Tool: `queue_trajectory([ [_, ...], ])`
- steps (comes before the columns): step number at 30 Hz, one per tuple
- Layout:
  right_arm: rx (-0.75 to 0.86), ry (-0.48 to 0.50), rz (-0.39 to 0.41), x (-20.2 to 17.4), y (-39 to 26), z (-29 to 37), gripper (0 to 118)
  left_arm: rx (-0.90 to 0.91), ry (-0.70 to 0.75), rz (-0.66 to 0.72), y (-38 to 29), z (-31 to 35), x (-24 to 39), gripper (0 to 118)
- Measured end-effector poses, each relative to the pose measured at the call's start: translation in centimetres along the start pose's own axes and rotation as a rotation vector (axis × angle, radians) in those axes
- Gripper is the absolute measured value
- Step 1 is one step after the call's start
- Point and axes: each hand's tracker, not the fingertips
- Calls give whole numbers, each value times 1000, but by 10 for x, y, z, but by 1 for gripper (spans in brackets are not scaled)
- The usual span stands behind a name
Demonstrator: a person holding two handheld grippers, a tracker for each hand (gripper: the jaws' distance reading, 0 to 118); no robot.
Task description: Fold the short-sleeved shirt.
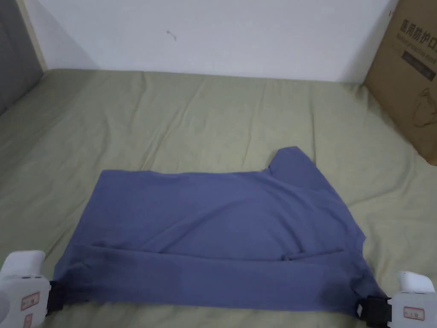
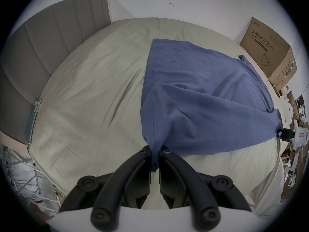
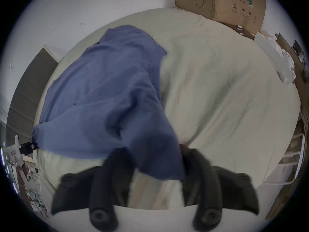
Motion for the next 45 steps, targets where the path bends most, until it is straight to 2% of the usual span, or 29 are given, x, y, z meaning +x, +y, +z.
queue_trajectory([
  [1, 26, 37, 13, -2, 0, 6, 10, -1, -6, 2, 1, 2, 0, 8],
  [2, 28, 43, -10, -4, 2, 7, 8, 1, -20, 1, 1, 4, 1, 7],
  [6, 26, -9, 29, -7, 6, 7, 8, 17, -22, 0, 2, 19, -2, 7],
  [10, 38, 19, 12, 1, -1, 29, 8, 33, -39, 3, -4, 36, -8, 7],
  [14, 21, -9, 21, 6, -23, 50, 8, 34, -15, -9, -26, 51, -8, 7],
  [18, -19, 3, -2, 15, -59, 47, 8, -8, 10, -26, -55, 43, -10, 9],
  [19, -3, 3, 5, 16, -67, 43, 13, -24, 12, -31, -60, 36, -11, 24],
  [20, 19, -3, 3, 17, -71, 38, 26, -40, 7, -21, -63, 31, -11, 46],
  [21, 19, -23, -1, 16, -73, 34, 49, -51, 21, -12, -64, 28, -9, 71],
  [22, 7, -81, -9, 16, -73, 31, 72, -62, 59, -19, -64, 28, -7, 87],
  [23, 6, -110, -7, 16, -71, 31, 78, -55, 86, -34, -62, 24, -12, 94],
  [24, 15, -107, -3, 17, -69, 35, 78, -25, 83, -31, -60, 27, -12, 94],
  [25, 55, -94, 5, 14, -65, 42, 82, 5, 79, -24, -55, 35, -13, 106],
  [26, 90, -87, 22, 12, -59, 49, 82, 51, 66, -9, -49, 44, -12, 106],
  [29, 151, -73, 75, 1, -38, 69, 81, 137, 27, 40, -26, 66, -6, 103],
  [30, 180, -60, 86, -3, -31, 74, 78, 171, 4, 54, -20, 71, -4, 95],
  [31, 209, -47, 90, -7, -25, 78, 68, 194, -16, 55, -12, 75, 2, 69],
  [33, 235, -24, 91, -16, -14, 81, 33, 217, -20, 59, -4, 72, 11, 11],
  [34, 249, -34, 86, -21, -10, 78, 9, 218, -14, 51, -1, 67, 17, 1],
  [36, 244, -44, 78, -27, -8, 67, 2, 211, -8, 26, 2, 59, 32, 0],
  [39, 187, 8, -6, -32, -16, 48, 0, 188, -24, 31, 3, 45, 43, 0],
  [41, 156, 5, 25, -37, -14, 37, 0, 172, -28, 32, 7, 39, 49, 0],
  [45, 193, 29, 26, -42, 27, 31, 0, 159, -19, -2, 28, 27, 55, 0],
])
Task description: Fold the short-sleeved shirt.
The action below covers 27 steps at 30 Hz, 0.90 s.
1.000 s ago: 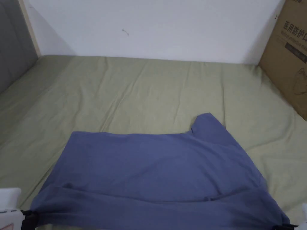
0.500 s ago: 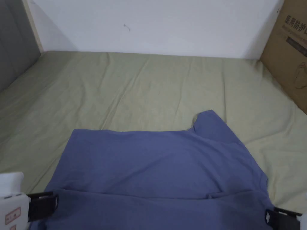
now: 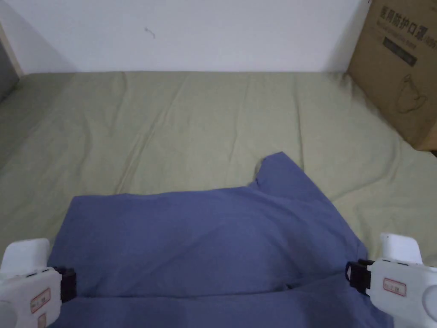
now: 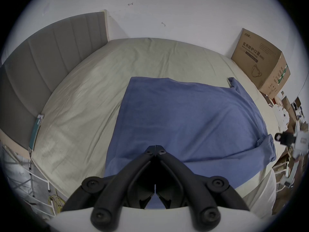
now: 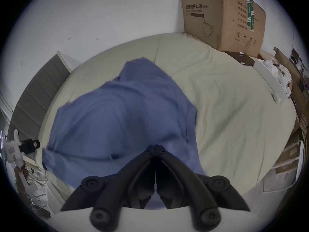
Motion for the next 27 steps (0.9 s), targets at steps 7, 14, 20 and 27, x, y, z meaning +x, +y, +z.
queue_trajectory([
  [7, 35, -34, 191, -16, 128, -72, 85, -14, -12, -5, 34, -23, 9, 0],
  [14, -166, -78, 117, 4, 197, -185, 85, -41, 42, 16, 44, -42, 0, 0],
  [20, -251, -89, 117, 4, 186, -227, 84, -67, 59, 54, 44, -53, -8, 0],
  [27, -187, -116, 146, -4, 186, -206, 0, -90, 63, 65, 44, -62, -11, 0],
])
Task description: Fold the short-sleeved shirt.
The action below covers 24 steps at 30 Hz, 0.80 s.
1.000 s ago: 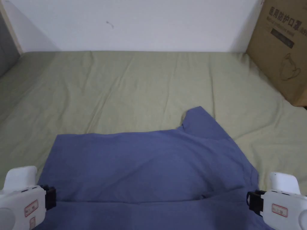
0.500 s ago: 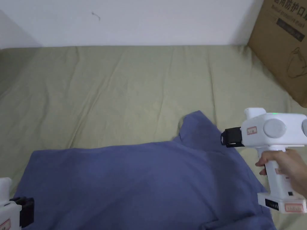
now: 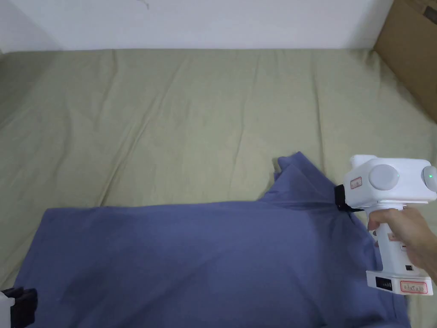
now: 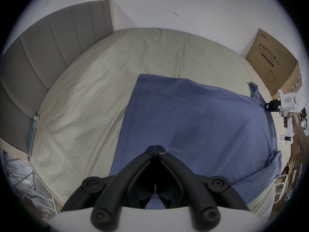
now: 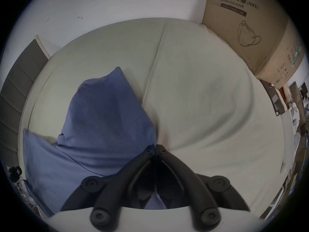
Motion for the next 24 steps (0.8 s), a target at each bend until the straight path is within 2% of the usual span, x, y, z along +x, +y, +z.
queue_trajectory([
  [6, 8, 17, -36, 10, 4, 9, 0, 33, -28, 2, 33, -8, -1, 0],
  [7, 14, 19, -34, 11, 5, 12, 0, 53, -23, -11, 44, -12, -4, 4],
  [8, 20, 21, -29, 12, 5, 15, 0, 63, -11, -8, 56, -17, -6, 18],
  [10, 18, 21, -12, 10, 6, 15, 0, 56, 21, 24, 85, -35, -10, 69],
  [11, 19, 19, -6, 10, 6, 15, 0, 57, 14, 37, 99, -44, -13, 78],
  [12, 19, 18, -3, 10, 5, 15, 0, 58, -7, 50, 112, -58, -17, 78],
  [13, 20, 15, 5, 6, 5, 15, 0, 37, -19, 60, 124, -72, -19, 99],
  [14, 19, 12, 11, 6, 5, 15, 0, 16, -22, 71, 134, -85, -19, 112],
  [15, 15, 9, 17, 5, 5, 14, 0, -16, -6, 73, 142, -100, -20, 113],
  [16, 12, 5, 23, 5, 6, 14, 0, -49, 19, 81, 149, -115, -21, 109],
  [18, 5, 0, 26, 2, 7, 10, 0, -91, 57, 88, 153, -143, -20, 108],
  [19, 3, -2, 26, 3, 7, 10, 0, -115, 64, 121, 148, -154, -20, 101],
  [20, 1, -2, 23, 3, 7, 9, 0, -137, 26, 138, 143, -163, -19, 89],
  [21, -1, -2, 22, 2, 7, 8, 0, -116, 103, 104, 137, -167, -14, 88],
  [22, -2, -2, 20, 2, 6, 8, 0, -60, 92, 84, 138, -157, -8, 86],
  [23, -2, 0, 19, 2, 6, 9, 0, -71, 102, 79, 135, -152, -6, 78],
  [24, 0, 1, 19, 2, 7, 11, 0, -44, 112, 63, 136, -146, -3, 62],
])
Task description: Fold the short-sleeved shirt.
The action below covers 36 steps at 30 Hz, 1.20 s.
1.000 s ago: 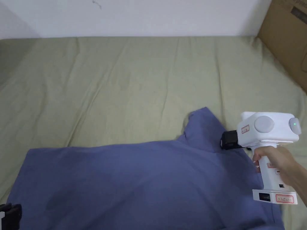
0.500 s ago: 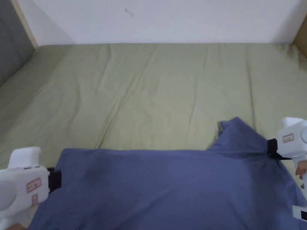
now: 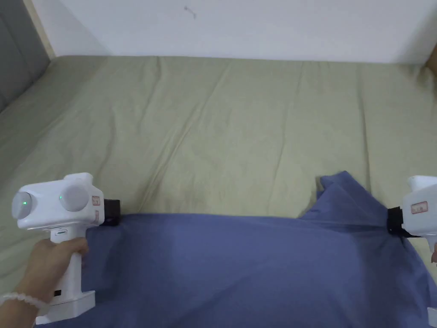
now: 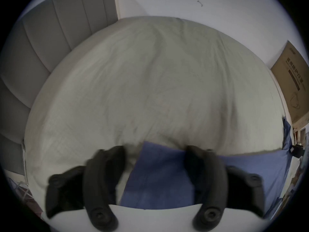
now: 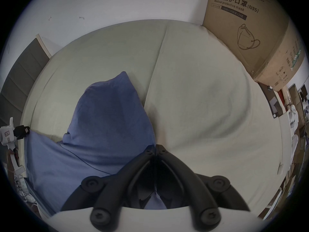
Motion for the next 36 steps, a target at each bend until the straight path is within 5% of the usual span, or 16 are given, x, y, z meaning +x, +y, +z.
queue_trajectory([
  [2, 6, 8, -2, -2, 0, 8, 0, 12, -2, -25, 2, 8, 2, 11],
  [3, 12, 31, -1, -2, 0, 13, 0, -4, -31, -27, 4, 11, 1, 3],
  [15, 146, 64, 29, 5, -47, 130, 0, 138, -164, -36, -28, 133, -34, 3],
  [23, 141, 82, 30, 22, -163, 200, 0, 179, -197, -79, -119, 214, -78, 3],
  [30, 33, 70, -8, 23, -280, 189, 0, 57, -146, -132, -212, 197, -97, 3],
  [32, 47, 41, -9, 18, -300, 179, 7, 26, -134, -127, -225, 186, -98, 12],
  [33, 78, 14, -13, 14, -306, 177, 29, 4, -129, -110, -229, 184, -99, 33],
  [34, 82, -28, 11, 11, -309, 177, 67, -23, -110, -105, -230, 185, -100, 60],
  [35, 69, -60, 34, 8, -309, 178, 87, -14, -119, -103, -230, 189, -102, 76],
  [36, 90, -69, 44, 6, -309, 183, 90, 16, -144, -89, -230, 196, -105, 89],
])
